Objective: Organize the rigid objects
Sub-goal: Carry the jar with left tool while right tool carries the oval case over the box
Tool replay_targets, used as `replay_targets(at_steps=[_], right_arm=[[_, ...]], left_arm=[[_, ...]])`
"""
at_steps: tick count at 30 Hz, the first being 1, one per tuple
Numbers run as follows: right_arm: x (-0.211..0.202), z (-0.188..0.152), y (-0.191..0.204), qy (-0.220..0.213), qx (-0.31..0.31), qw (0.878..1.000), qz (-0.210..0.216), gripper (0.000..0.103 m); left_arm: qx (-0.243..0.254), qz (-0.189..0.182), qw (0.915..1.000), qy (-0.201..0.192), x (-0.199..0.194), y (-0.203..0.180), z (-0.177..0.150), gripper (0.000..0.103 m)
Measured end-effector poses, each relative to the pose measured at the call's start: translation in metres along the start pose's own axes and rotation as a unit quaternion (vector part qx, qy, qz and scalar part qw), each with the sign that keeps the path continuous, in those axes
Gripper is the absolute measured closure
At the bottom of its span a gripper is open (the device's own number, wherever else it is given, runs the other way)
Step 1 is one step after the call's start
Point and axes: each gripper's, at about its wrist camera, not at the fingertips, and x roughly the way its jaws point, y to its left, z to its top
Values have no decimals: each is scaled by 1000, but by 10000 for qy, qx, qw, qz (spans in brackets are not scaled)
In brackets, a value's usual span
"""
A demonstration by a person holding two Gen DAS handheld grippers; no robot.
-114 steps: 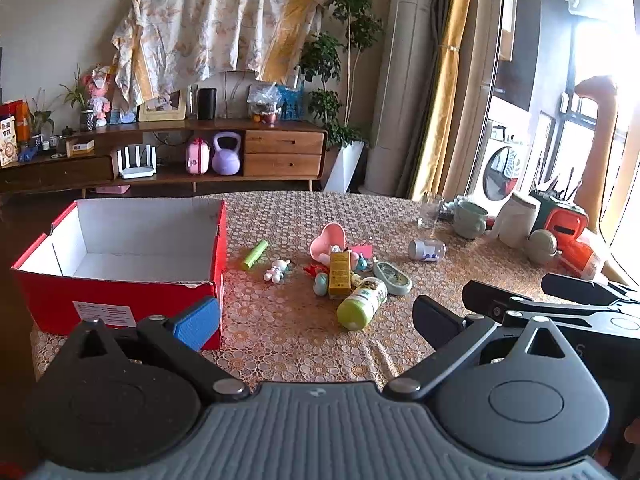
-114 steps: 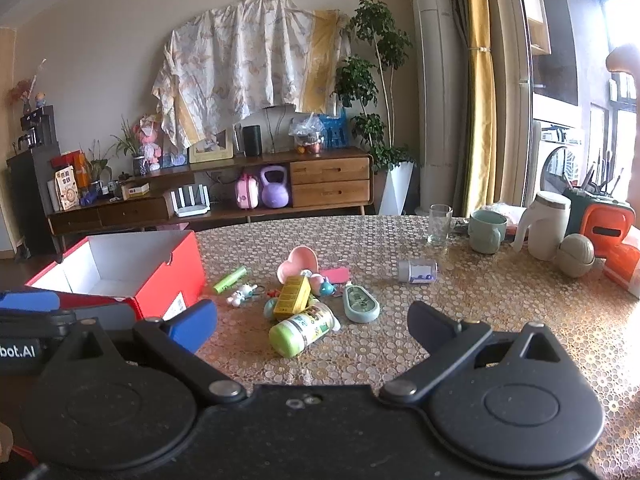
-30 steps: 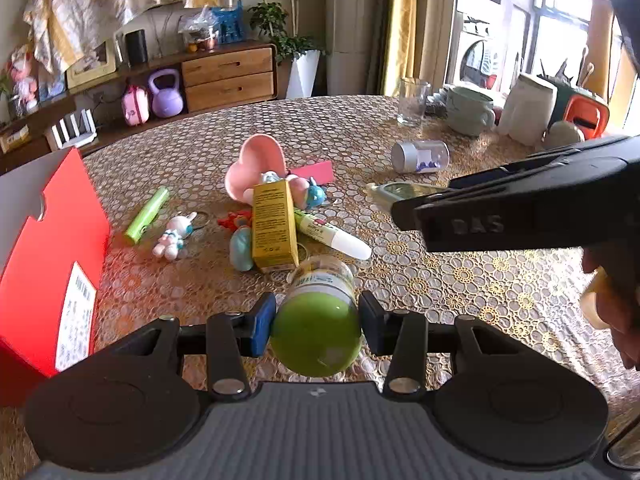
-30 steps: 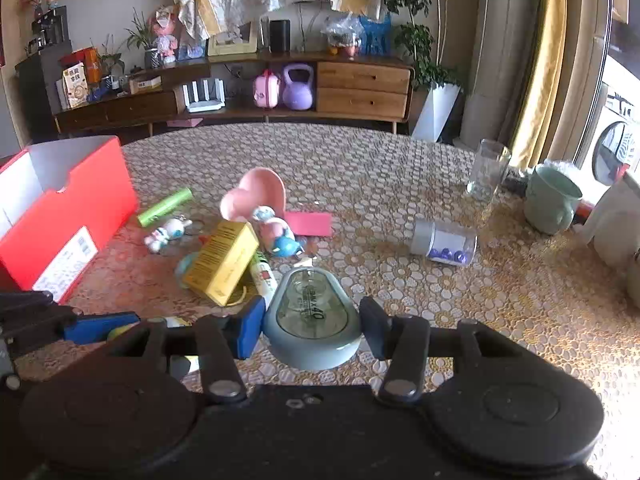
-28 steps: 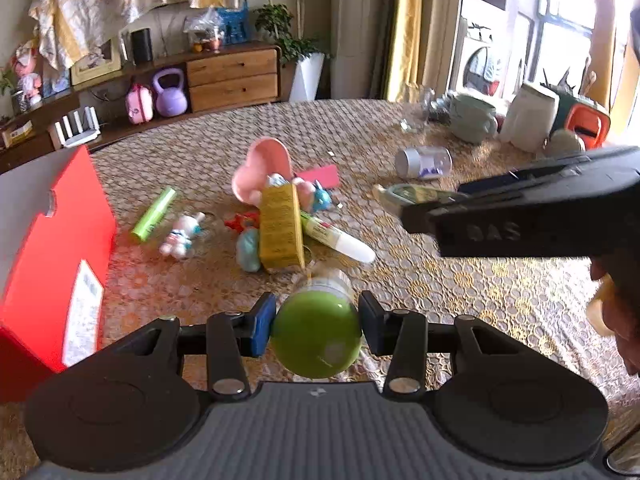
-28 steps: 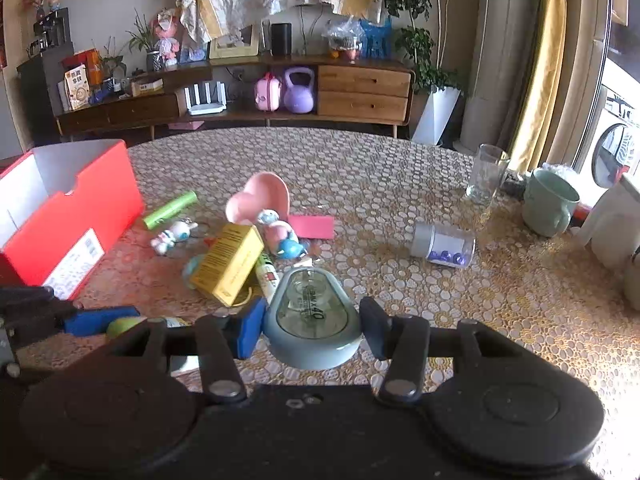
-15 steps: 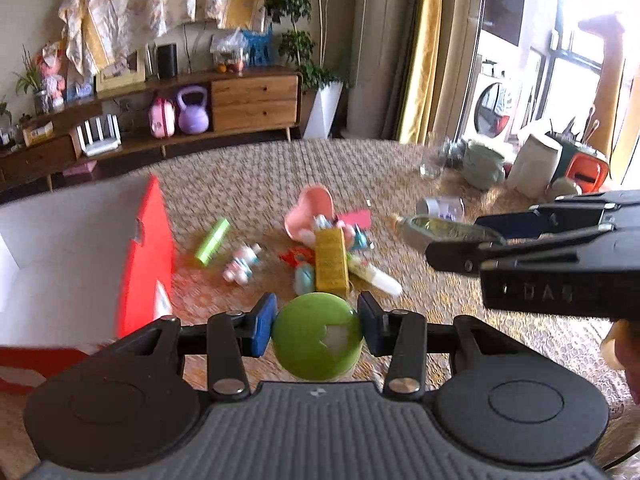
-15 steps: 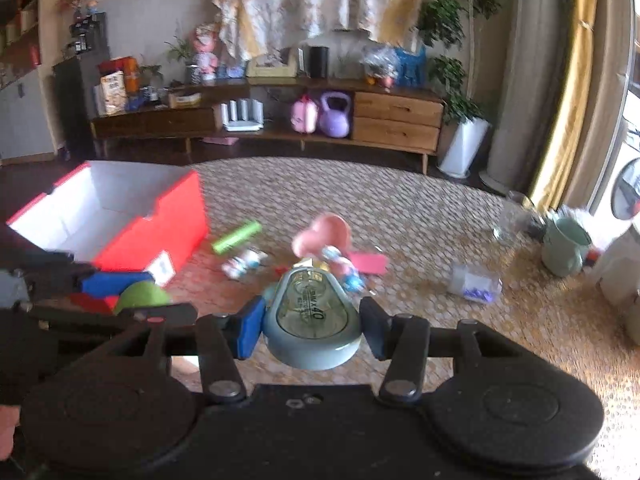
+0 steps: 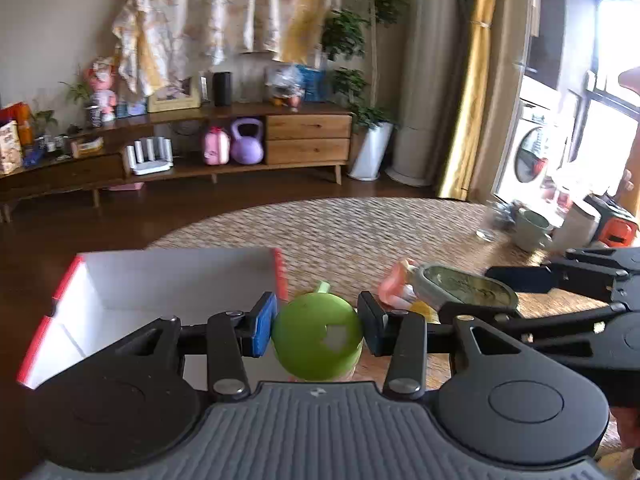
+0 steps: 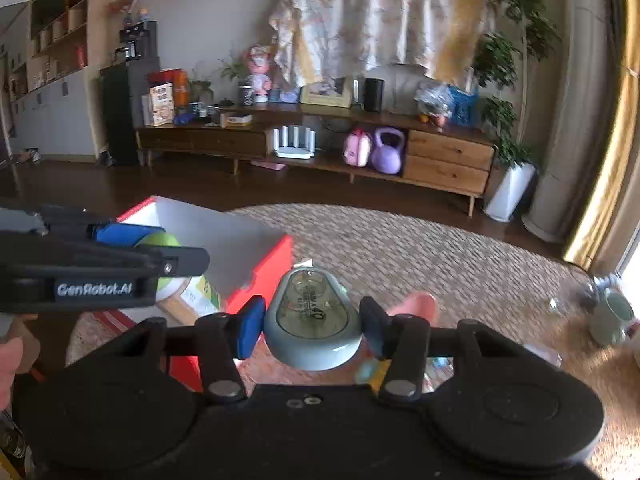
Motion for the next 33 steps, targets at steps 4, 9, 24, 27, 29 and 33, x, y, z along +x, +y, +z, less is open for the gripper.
replay_targets(at_steps=[4,9,24,27,29,33], right_arm=[[19,15,24,17,-159,9998,150,52],[46,27,53,101,-337,9989,294,52],[158,24,116,828,-835,9924,367,53],[176,23,124,954,-900,9910,272,53],[187,24,126,1055,-890,9900,296,53],[205,22,129,1307,-924,9865,358,53]], left_arm=[[-116,191,9998,0,-1,29,8,60],[-189,462,9987,82,9,64,12,60],[-394,819,9944,542,76,141,2,60],[-413,913,9930,620,91,150,-1,60],[-455,972,9919,684,99,157,-2,60],[-543,1057,9899,777,115,171,-5,60]])
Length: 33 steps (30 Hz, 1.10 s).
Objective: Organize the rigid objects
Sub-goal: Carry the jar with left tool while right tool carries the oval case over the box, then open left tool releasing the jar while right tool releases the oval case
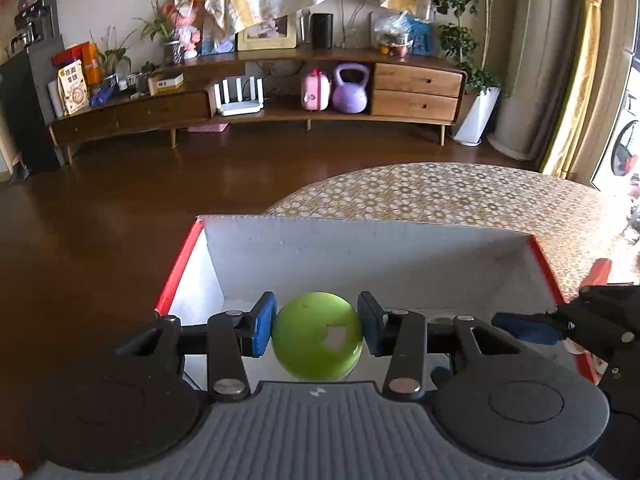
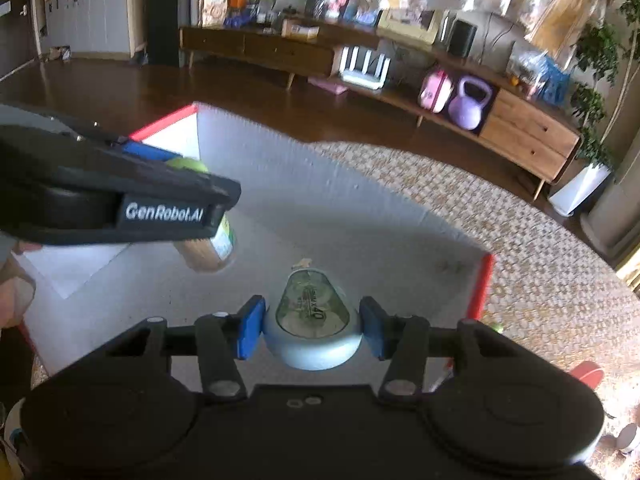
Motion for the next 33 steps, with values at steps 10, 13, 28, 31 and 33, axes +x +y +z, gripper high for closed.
replay_targets(at_steps=[10,13,28,31,33], right_arm=[[19,3,7,485,-183,9986,86,52],[24,4,7,633,-180,9978,121,52],[-4,4,-1,372,-173,9986,332,41],[-18,1,-5,275,-157,9988,376,40],[-28,-2,-6,228,-141,9989,394,40]], left_arm=[[-140,-84,9993,337,21,15,-9,60],[-110,-156,9983,554,23,16,-11,60],[662,-204,9893,1281,12,-5,-10,59],[674,-223,9877,1390,7,-5,-15,59],[707,-229,9864,1466,3,-6,-17,59]])
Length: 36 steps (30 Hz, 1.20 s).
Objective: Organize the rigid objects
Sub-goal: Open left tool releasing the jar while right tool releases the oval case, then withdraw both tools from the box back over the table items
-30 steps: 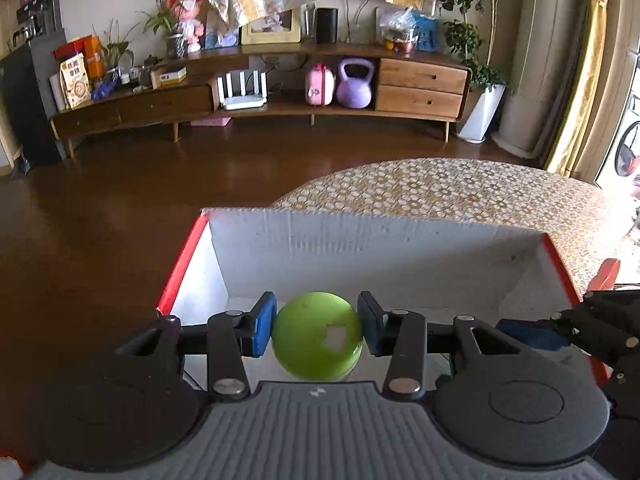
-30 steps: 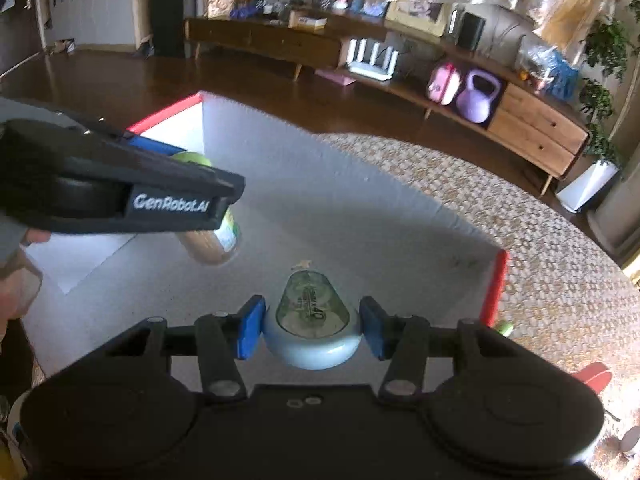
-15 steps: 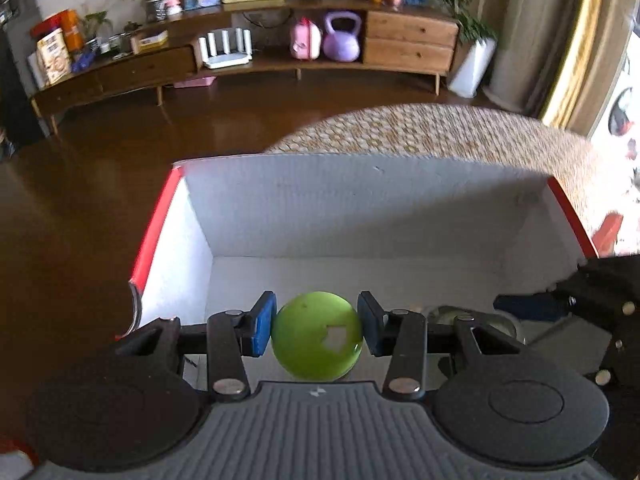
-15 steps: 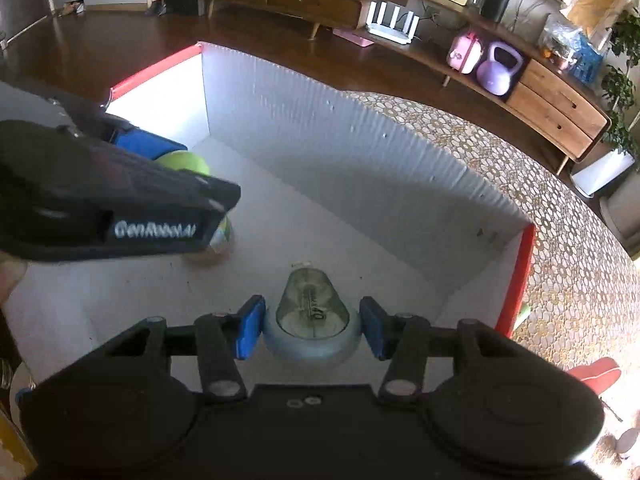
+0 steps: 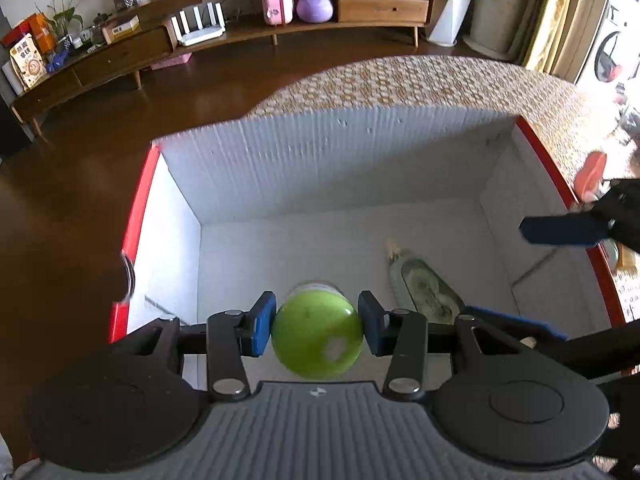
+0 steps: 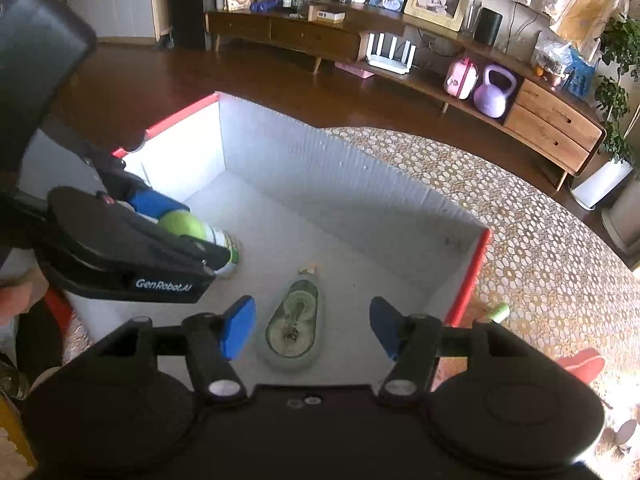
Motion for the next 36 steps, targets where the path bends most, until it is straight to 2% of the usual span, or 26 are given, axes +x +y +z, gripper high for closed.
replay_targets(at_steps=[7,19,27,29,32,36], right_arm=[[-39,-18,-5,-263,190,9994,95,39],[-100,-53,-23,-725,565,9954,288,38],[-136,-81,-38,-1084,908,9891,417,31],[-146,-89,-44,-1197,997,9869,428,30],[-159,-100,-55,-1326,1160,9835,414,28],[-174,-121,-69,-1460,1251,9809,278,22]], left_arm=[[-157,73,9998,-100,-21,-6,-14,57],[-273,116,9965,-787,-82,-38,-41,57],[-242,96,9918,-1252,-118,-69,-54,57],[-215,134,9901,-1383,-126,-80,-56,41],[-63,223,9867,-1608,-136,-100,-62,39],[-16,48,9857,-1686,-140,-123,-64,39]])
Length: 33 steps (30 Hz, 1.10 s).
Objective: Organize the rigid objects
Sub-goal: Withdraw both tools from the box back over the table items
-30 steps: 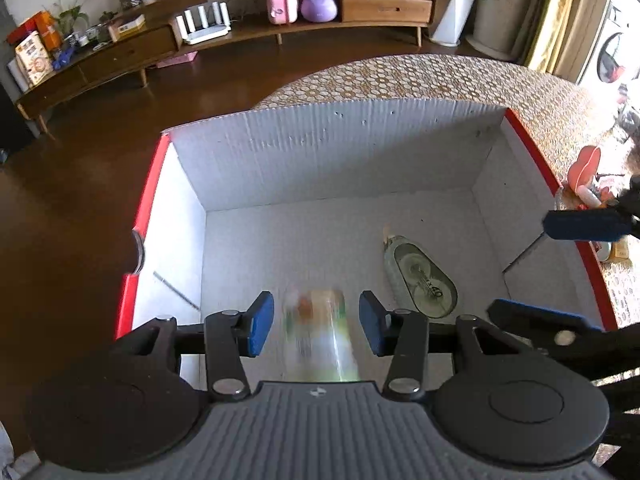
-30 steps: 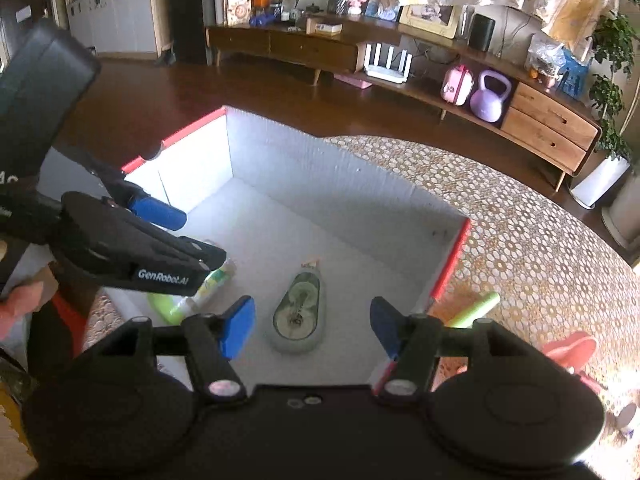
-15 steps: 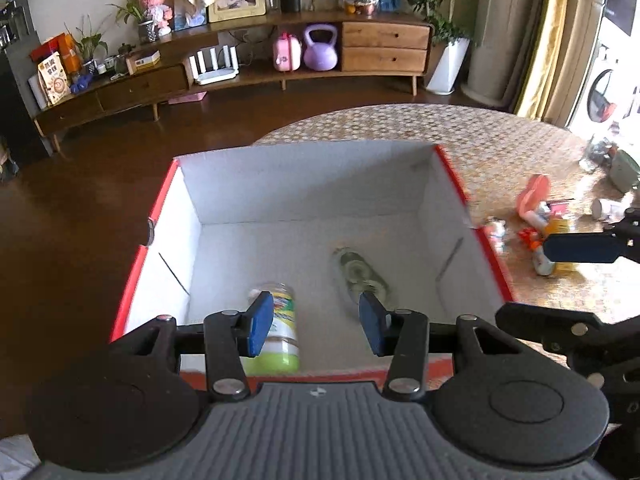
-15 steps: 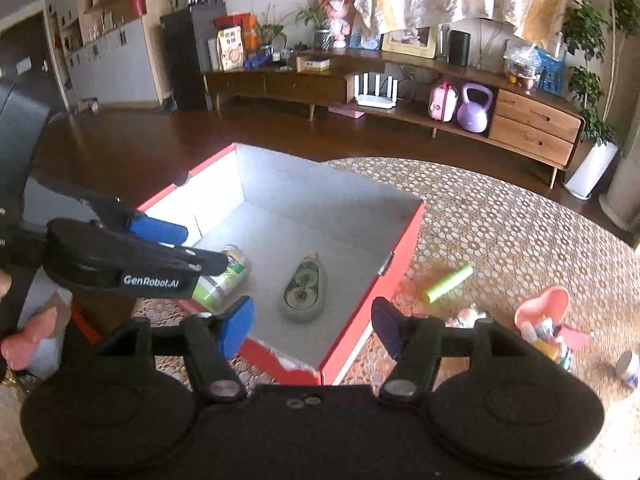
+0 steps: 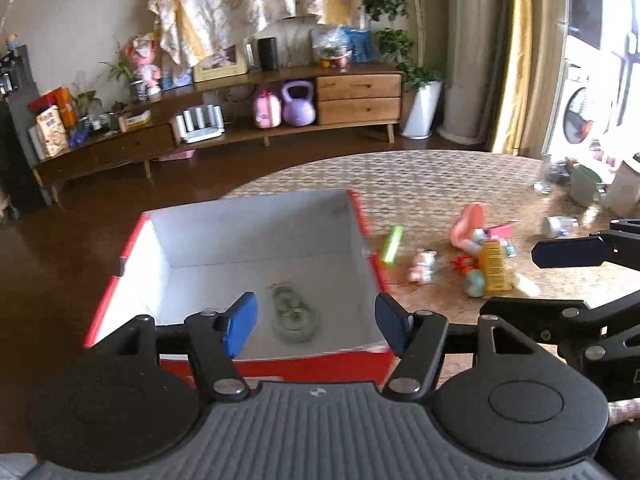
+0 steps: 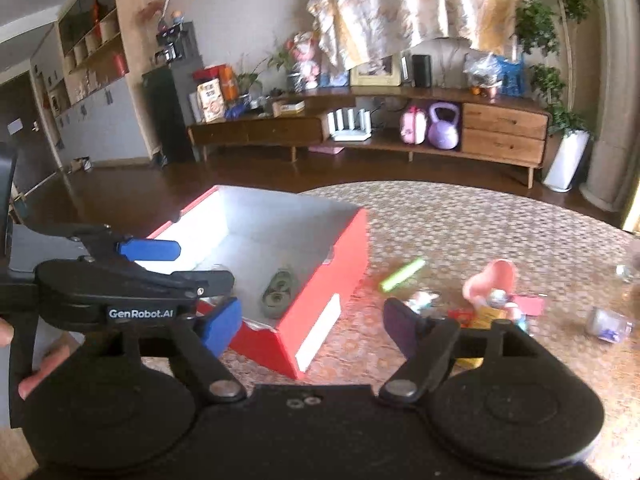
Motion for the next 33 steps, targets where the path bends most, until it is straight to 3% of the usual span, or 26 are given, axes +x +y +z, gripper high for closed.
replay_targets(at_steps=[4,12,22,28,30,31,33], right_arm=[[-14,-13,-23,-49,100,9998,-135,16],[-34,-33,-66,-142,197,9987,-439,0],[-26,-57,-110,-62,149,9976,-667,0],[-6,-71,-133,112,-51,9972,-737,0],[2,-74,-139,164,-114,9967,-782,0],[7,-76,-143,195,-135,9964,-813,1],[17,-79,-151,248,-140,9960,-843,2]], left_arm=[[-26,-133,9999,-29,2,-22,-1,26],[-71,-466,9989,-62,16,-62,0,20],[-105,-921,9957,69,51,-100,0,18],[23,-820,9966,85,80,-123,1,18],[91,-897,9958,137,88,-130,1,14],[89,-924,9955,162,93,-134,2,6],[75,-922,9956,160,101,-141,2,4]])
